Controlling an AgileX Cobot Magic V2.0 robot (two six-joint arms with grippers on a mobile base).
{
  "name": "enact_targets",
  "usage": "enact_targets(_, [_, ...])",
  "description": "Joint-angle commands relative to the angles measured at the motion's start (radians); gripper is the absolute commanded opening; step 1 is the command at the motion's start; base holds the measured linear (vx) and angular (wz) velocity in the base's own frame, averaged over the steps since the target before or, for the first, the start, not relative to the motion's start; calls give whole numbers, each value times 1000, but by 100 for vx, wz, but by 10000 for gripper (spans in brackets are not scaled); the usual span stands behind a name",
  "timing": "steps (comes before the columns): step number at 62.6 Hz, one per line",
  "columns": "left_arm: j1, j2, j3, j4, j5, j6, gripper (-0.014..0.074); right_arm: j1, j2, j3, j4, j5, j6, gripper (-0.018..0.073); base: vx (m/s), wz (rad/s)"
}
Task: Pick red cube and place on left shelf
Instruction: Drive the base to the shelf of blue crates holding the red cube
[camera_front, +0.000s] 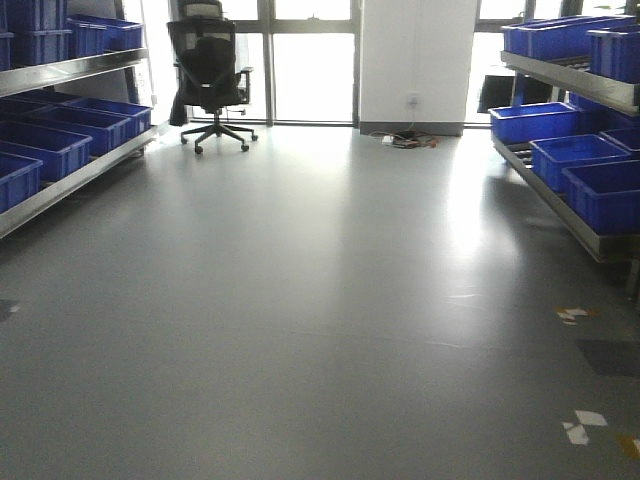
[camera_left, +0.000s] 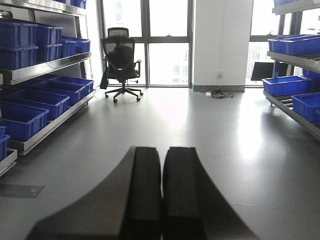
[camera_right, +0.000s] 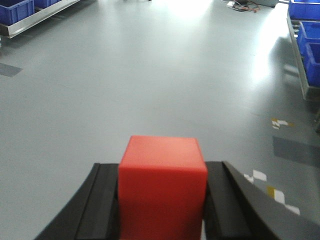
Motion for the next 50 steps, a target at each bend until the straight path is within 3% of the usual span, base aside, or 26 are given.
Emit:
enact_targets(1, [-4,-13,24,-5,-84,-5,90,0,12,-26,-35,-76,-5,191,58,22])
enact_targets(27, [-4,-13,24,-5,-84,-5,90,0,12,-26,-35,-76,-5,191,59,30])
enact_targets(50, [-4,-13,24,-5,-84,-5,90,0,12,-26,-35,-76,-5,191,59,58])
